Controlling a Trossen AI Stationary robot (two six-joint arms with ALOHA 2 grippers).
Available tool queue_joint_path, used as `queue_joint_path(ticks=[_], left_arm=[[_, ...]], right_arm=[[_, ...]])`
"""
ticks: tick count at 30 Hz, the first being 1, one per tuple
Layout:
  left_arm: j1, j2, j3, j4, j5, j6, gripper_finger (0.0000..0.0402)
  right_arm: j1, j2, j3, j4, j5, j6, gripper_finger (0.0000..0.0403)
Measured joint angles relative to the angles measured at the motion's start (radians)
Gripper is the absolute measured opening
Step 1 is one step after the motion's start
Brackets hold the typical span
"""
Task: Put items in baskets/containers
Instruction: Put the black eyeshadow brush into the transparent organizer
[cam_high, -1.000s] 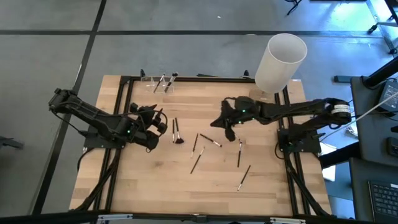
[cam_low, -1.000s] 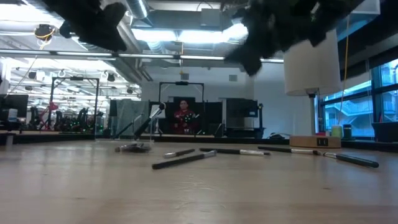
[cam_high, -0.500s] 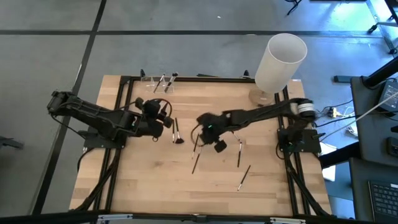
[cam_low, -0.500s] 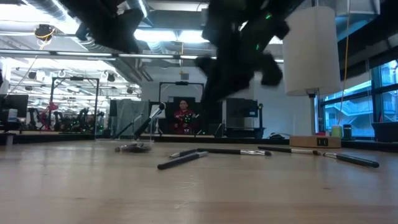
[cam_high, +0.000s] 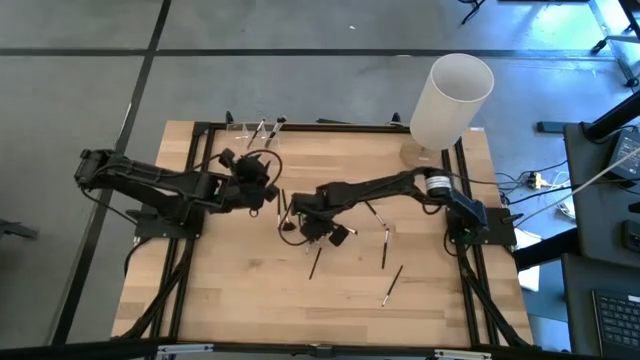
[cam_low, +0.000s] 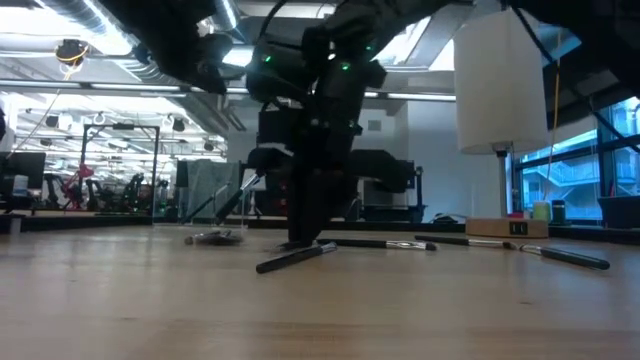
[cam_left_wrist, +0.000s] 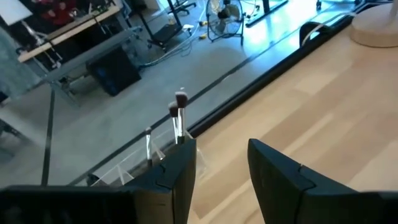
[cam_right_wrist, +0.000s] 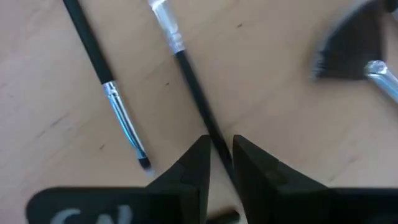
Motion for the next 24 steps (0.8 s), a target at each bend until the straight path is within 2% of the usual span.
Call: queue_joint_path(ticks=[7,12,15,20,24], left_arm=[[0.038,0.000,0.000,-0.002,0.071,0.000,0.0141],[0.037,0.000,0.000,-0.003,0.084,0.000,0.0141],[0.037,0.000,0.000,-0.002,0.083,-0.001,0.0141],[0.037,0.000,0.000,-0.002,0.083,-0.001,0.0141],[0.037,0.000,0.000,-0.002,0.089,-0.001,0.0141]], right_arm=[[0.000,0.072,0.035,-0.025,0.004,-0.010,0.0066],[0.005,0.107,0.034,-0.036,0.064,0.039,0.0027],[0.008,0.109,0.034,-0.039,0.065,0.056,0.0010],[0.010,0.107,0.033,-0.037,0.064,0.075,0.0021],[0.008,0.109,0.076,-0.084,0.062,0.144,0.0013]])
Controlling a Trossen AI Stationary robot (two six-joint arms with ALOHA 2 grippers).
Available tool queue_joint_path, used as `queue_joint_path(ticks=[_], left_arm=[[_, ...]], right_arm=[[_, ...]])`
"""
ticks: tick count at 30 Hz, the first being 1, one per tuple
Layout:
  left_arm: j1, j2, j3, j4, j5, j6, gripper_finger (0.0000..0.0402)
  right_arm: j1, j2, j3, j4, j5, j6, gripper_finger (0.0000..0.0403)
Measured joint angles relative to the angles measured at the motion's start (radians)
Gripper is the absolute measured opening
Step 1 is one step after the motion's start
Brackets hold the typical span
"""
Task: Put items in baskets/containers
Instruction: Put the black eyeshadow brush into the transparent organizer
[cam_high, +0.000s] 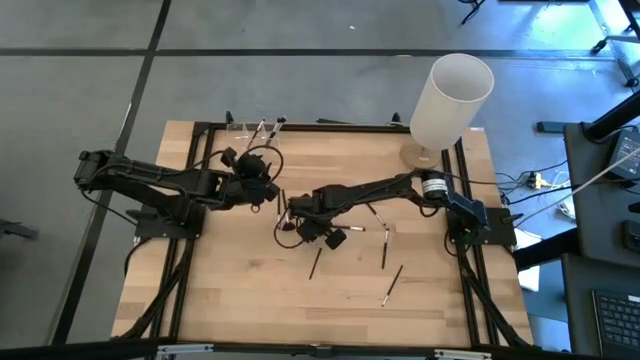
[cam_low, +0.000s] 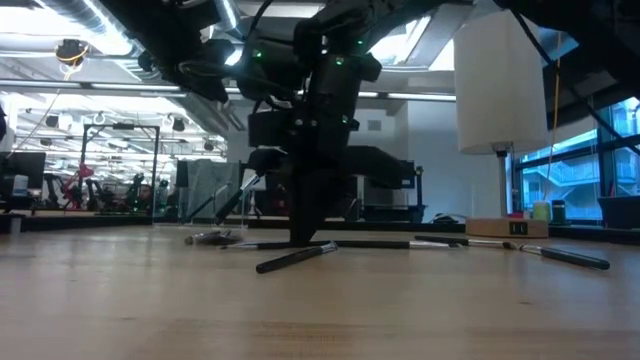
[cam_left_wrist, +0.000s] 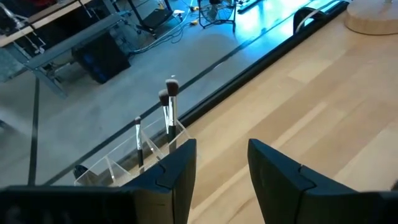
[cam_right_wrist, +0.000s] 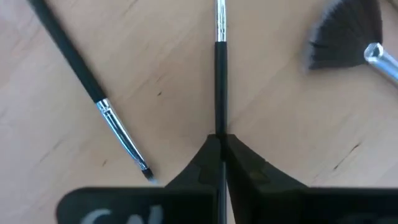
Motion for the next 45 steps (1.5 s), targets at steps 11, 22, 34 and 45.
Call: queue_joint_path(ticks=[11,22,34,45], left_arm=[[-0.008,0.000,0.000,-0.080,0.026,-0.057,0.0141],[-0.042,0.000,0.000,-0.141,0.035,-0.187,0.0141],[-0.011,0.000,-0.125,0.242,0.107,-0.049,0.0141],[0.062,-0.002,-0.138,0.365,0.165,0.019,0.0141]], right_arm=[[-0.097,-0.180,0.094,-0.196,-0.232,0.160,0.0003],[-0.214,-0.760,-0.648,0.674,-0.215,0.440,0.0003],[-0.215,-0.999,-1.207,1.299,-0.092,0.600,0.0003],[-0.102,-0.707,-0.791,0.753,-0.053,0.546,0.0083]])
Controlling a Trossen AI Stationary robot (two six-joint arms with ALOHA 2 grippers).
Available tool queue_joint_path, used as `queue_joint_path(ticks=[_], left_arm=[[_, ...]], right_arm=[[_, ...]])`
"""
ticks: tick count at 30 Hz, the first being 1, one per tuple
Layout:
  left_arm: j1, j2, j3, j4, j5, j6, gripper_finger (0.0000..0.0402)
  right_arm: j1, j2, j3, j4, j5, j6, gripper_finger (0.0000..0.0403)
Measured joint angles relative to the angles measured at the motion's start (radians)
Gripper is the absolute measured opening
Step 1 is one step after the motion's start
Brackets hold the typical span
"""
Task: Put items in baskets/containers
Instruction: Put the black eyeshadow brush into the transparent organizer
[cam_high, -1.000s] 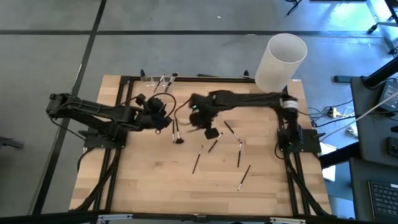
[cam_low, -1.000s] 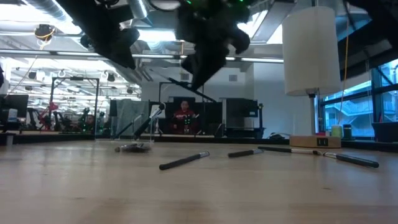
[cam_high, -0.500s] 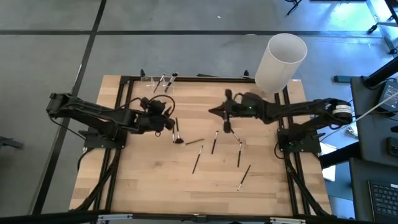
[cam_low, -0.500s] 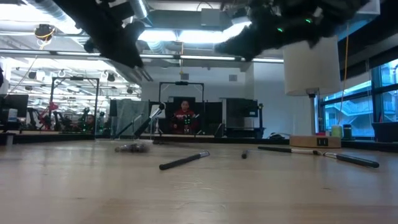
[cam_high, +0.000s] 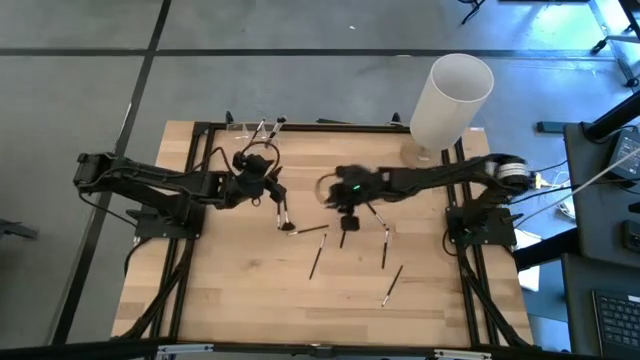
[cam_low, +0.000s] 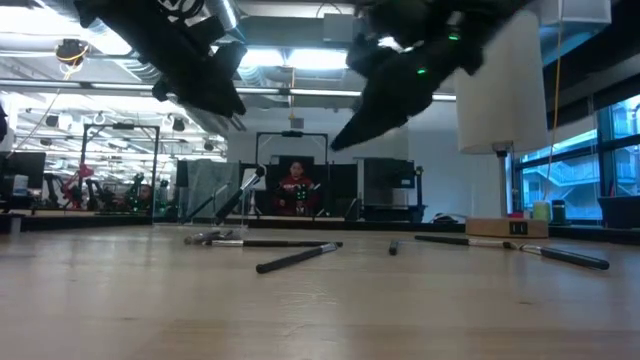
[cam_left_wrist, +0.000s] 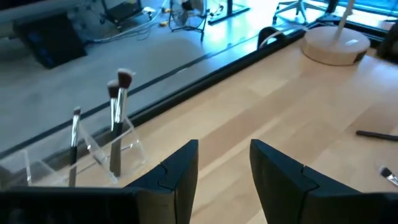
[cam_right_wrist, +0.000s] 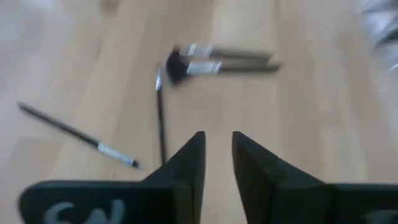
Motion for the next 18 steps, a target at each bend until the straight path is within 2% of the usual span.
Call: queue_joint_path(ticks=[4,10,18], left_arm=[[0.003,-0.009,0.000,0.018,0.000,0.084,0.0141],[0.003,-0.053,0.001,-0.015,-0.014,0.175,0.0141],[0.003,-0.138,0.001,-0.075,-0.046,0.181,0.0141]], right_arm=[[0.063,0.187,0.197,-0.180,0.041,-0.008,0.0102],[0.122,0.426,0.431,-0.313,0.043,-0.062,0.0092],[0.130,0.569,0.640,-0.466,0.090,-0.122,0.0073]])
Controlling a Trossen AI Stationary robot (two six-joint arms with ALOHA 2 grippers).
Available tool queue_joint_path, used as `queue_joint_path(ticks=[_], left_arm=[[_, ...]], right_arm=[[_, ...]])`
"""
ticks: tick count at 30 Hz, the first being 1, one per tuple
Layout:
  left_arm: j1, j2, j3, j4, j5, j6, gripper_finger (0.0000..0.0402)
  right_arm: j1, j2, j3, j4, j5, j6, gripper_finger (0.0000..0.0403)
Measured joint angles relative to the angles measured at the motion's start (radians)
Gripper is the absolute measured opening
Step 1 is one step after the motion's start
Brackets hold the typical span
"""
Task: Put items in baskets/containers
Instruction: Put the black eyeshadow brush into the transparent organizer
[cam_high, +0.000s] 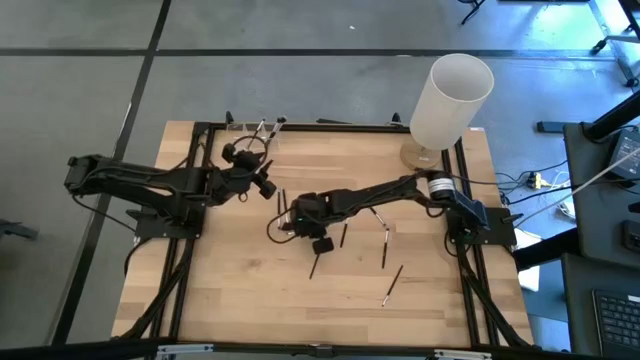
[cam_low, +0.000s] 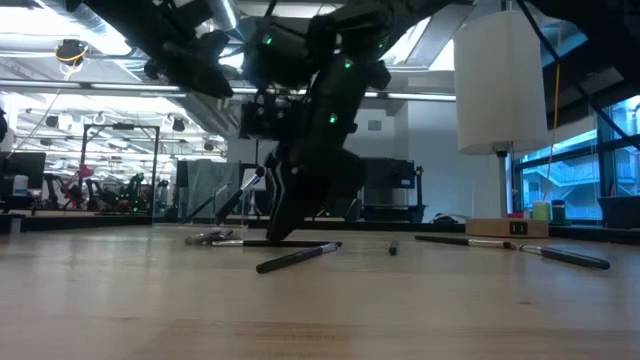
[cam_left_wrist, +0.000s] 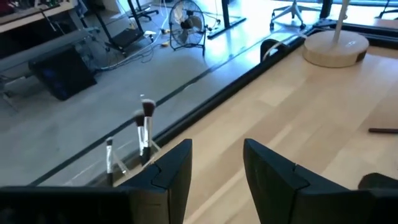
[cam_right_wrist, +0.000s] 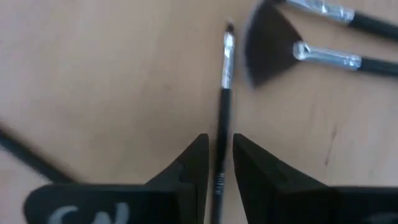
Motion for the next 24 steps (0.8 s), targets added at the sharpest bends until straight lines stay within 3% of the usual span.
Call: queue_joint_path(ticks=[3,9,17,24], left_arm=[[0.000,-0.011,0.000,0.001,-0.022,-0.003,0.0141],[0.000,-0.015,0.000,0.000,-0.025,-0.009,0.0141],[0.000,-0.015,0.000,0.001,-0.023,-0.027,0.0141],[0.000,-0.015,0.000,0.001,-0.022,-0.020,0.0141]], right_arm=[[-0.001,0.009,0.012,-0.012,0.062,-0.021,0.0066],[-0.006,0.029,0.016,-0.030,0.058,-0.038,0.0051],[-0.010,0.067,0.018,-0.104,-0.038,-0.040,0.0014],[-0.016,0.077,0.015,-0.162,-0.053,-0.036,0.0017]])
